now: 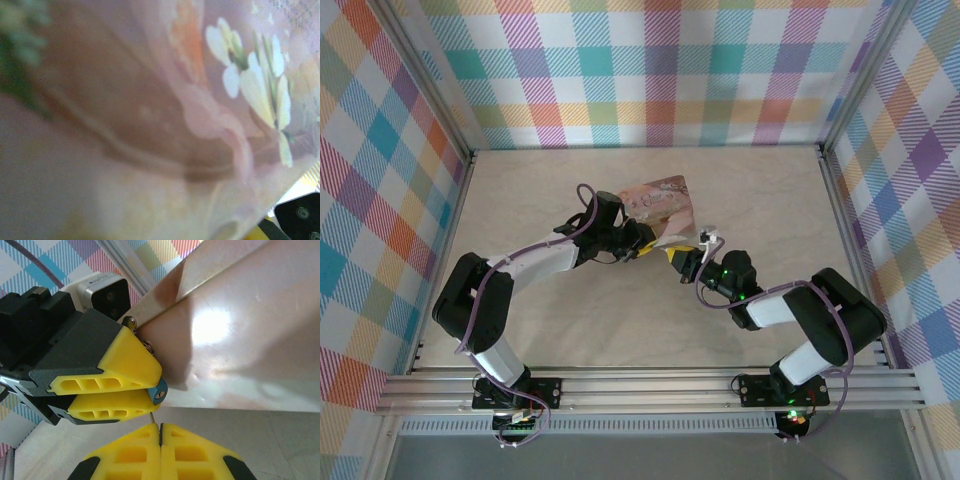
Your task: Unlock the padlock with the key
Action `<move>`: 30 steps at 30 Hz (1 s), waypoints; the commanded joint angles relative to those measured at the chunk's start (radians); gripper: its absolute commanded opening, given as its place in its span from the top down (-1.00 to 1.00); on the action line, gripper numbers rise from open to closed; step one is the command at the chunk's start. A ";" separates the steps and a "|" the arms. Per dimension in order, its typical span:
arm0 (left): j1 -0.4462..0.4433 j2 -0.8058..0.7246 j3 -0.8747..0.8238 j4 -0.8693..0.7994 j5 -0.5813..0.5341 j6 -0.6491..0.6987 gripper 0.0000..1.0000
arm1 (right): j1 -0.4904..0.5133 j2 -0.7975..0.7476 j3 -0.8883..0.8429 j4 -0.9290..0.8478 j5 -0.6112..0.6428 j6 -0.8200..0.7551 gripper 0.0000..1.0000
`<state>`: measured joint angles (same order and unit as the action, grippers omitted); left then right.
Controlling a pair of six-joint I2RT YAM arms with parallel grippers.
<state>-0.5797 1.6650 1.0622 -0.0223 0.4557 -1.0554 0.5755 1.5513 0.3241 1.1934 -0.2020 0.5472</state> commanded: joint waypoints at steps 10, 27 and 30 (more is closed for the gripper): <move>0.014 -0.059 -0.009 0.045 0.072 -0.020 0.87 | -0.003 0.078 -0.015 0.163 0.004 0.042 1.00; 0.014 -0.055 -0.016 0.043 0.075 -0.023 0.88 | -0.003 0.151 0.035 0.213 -0.031 0.077 1.00; 0.014 -0.053 -0.015 0.042 0.075 -0.023 0.88 | -0.003 0.152 0.044 0.213 -0.044 0.081 1.00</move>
<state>-0.5724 1.6482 1.0492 -0.0231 0.4820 -1.0584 0.5755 1.6966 0.3435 1.3472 -0.2199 0.6144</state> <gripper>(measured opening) 0.220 0.052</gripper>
